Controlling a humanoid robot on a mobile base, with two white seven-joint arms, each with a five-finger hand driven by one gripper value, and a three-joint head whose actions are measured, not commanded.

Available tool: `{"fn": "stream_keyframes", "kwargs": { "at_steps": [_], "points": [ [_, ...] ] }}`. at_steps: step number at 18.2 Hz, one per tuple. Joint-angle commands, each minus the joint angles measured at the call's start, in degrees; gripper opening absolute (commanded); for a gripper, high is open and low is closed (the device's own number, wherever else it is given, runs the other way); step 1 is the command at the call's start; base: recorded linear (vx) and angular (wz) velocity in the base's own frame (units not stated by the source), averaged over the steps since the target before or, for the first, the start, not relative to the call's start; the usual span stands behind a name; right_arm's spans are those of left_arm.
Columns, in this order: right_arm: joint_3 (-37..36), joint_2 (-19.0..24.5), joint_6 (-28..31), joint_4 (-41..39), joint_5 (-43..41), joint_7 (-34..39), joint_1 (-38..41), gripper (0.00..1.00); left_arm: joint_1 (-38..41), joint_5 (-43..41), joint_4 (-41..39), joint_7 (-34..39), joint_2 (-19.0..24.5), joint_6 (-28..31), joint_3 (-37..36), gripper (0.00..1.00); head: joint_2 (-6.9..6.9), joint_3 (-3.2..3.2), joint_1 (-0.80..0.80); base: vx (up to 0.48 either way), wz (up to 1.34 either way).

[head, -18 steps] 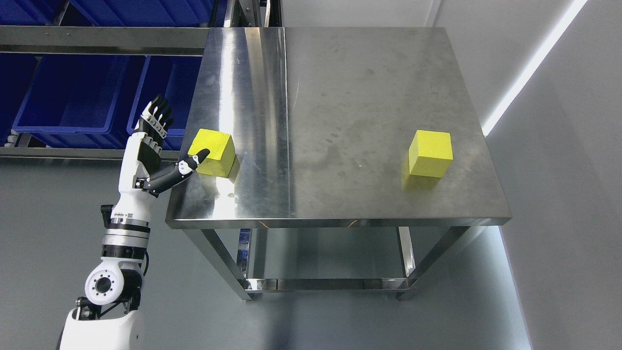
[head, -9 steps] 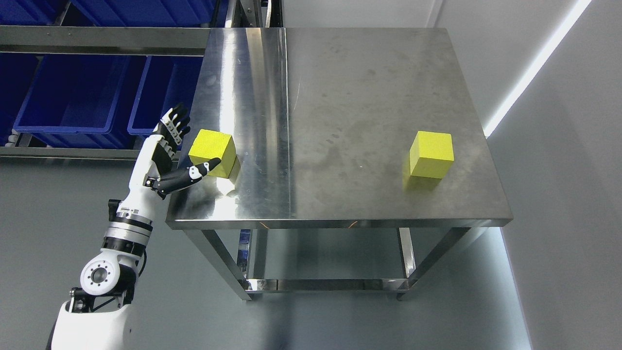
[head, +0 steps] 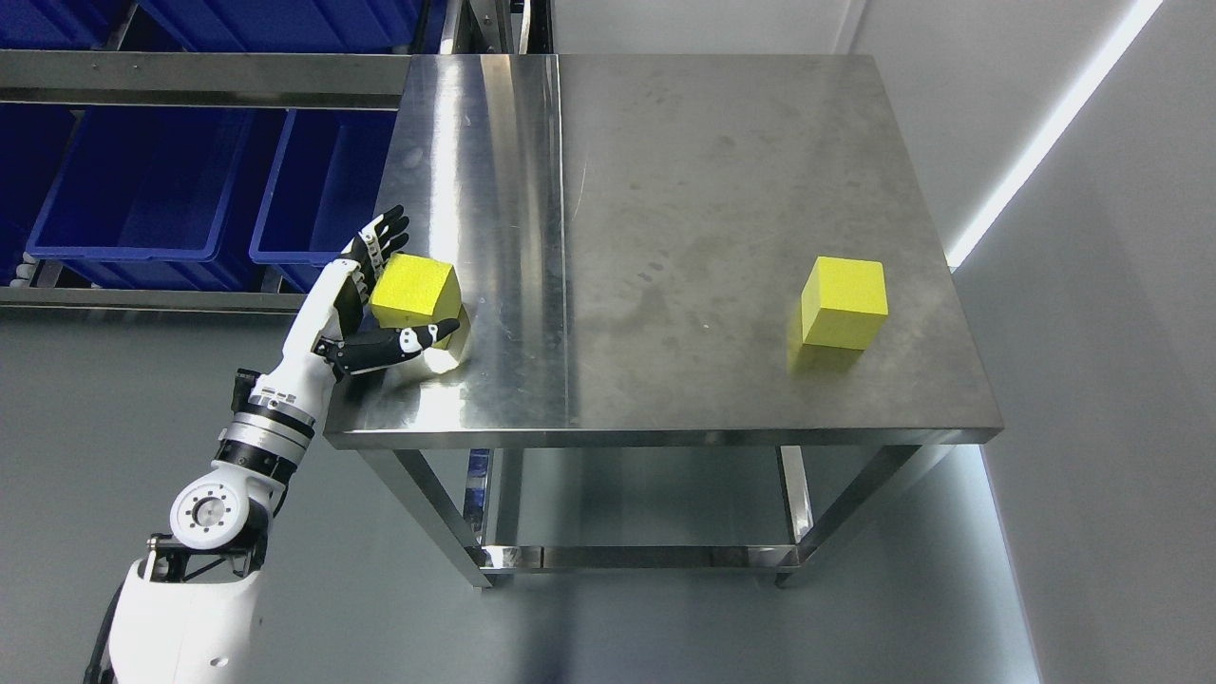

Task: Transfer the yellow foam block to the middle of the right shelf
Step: 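Close the left hand fingers around the yellow foam cube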

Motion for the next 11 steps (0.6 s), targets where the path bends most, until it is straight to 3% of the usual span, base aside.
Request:
{"fn": "stream_keyframes", "kwargs": {
  "at_steps": [1, 5, 11],
  "points": [
    [0.0, -1.0, 0.01, -1.0, -0.09, 0.04, -0.09, 1.0, -2.41, -2.25, 4.0, -0.09, 0.36, 2.5, 0.88, 0.97, 0.0, 0.0, 0.0, 0.0, 0.0],
    [0.0, -1.0, 0.01, -1.0, -0.09, 0.04, -0.17, 1.0, -3.46, -2.25, 4.79, -0.26, -0.43, 2.59, 0.44, 0.9, 0.0, 0.0, 0.0, 0.0, 0.0],
    [0.0, -1.0, 0.01, -1.0, -0.09, 0.04, -0.17, 1.0, -3.55, -2.08, 4.8, -1.14, -3.06, 1.71, 1.14, 0.68, 0.0, 0.0, 0.0, 0.0, 0.0]
  ]
}}
